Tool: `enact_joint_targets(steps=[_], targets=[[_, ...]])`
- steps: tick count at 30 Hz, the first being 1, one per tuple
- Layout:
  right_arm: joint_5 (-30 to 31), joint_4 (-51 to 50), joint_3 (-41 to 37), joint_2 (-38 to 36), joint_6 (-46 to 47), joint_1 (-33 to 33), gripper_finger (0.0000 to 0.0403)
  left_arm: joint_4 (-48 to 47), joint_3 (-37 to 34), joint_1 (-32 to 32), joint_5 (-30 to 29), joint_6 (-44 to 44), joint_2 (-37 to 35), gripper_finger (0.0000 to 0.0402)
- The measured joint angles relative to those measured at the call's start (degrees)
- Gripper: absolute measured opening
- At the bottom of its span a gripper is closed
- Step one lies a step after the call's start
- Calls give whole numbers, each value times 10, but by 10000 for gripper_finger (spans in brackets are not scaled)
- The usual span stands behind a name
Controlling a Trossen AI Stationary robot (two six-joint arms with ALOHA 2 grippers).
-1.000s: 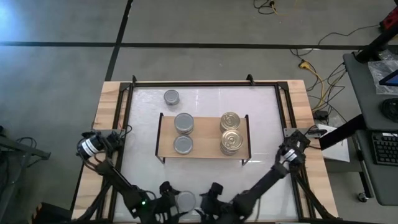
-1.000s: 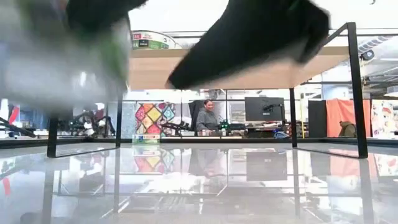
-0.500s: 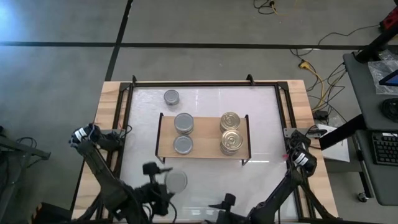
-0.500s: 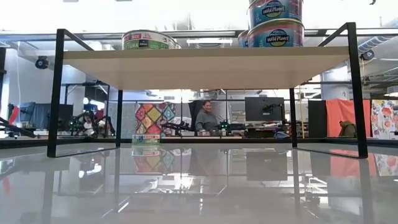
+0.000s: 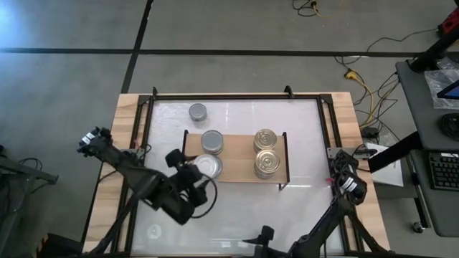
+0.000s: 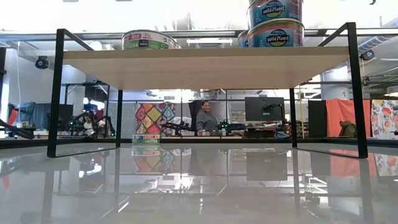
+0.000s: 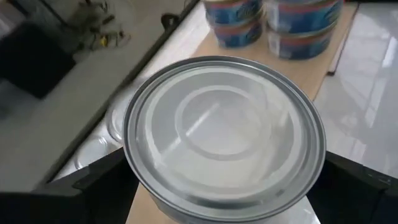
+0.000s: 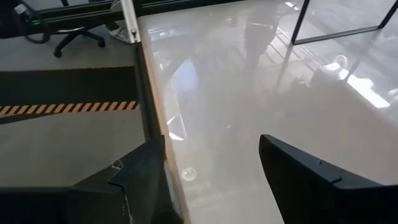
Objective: Stack canned seafood by type on shelf
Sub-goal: Stack the green tuna can on top of the other green tuna can on the shelf
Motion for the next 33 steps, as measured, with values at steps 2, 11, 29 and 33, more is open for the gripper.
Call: enact_joint_targets(steps=[2, 11, 29, 33], targets=[[0, 0, 0, 0, 0, 5, 246, 20, -26, 15, 17, -7, -1, 364], [-1, -2, 0, 1, -2, 18, 236, 111, -103, 68, 81, -7, -3, 364], [-1, -6, 0, 1, -8, 25, 237, 117, -104, 82, 106, 0, 2, 392], [0, -7, -1, 1, -8, 25, 233, 114, -104, 82, 106, 0, 2, 396]])
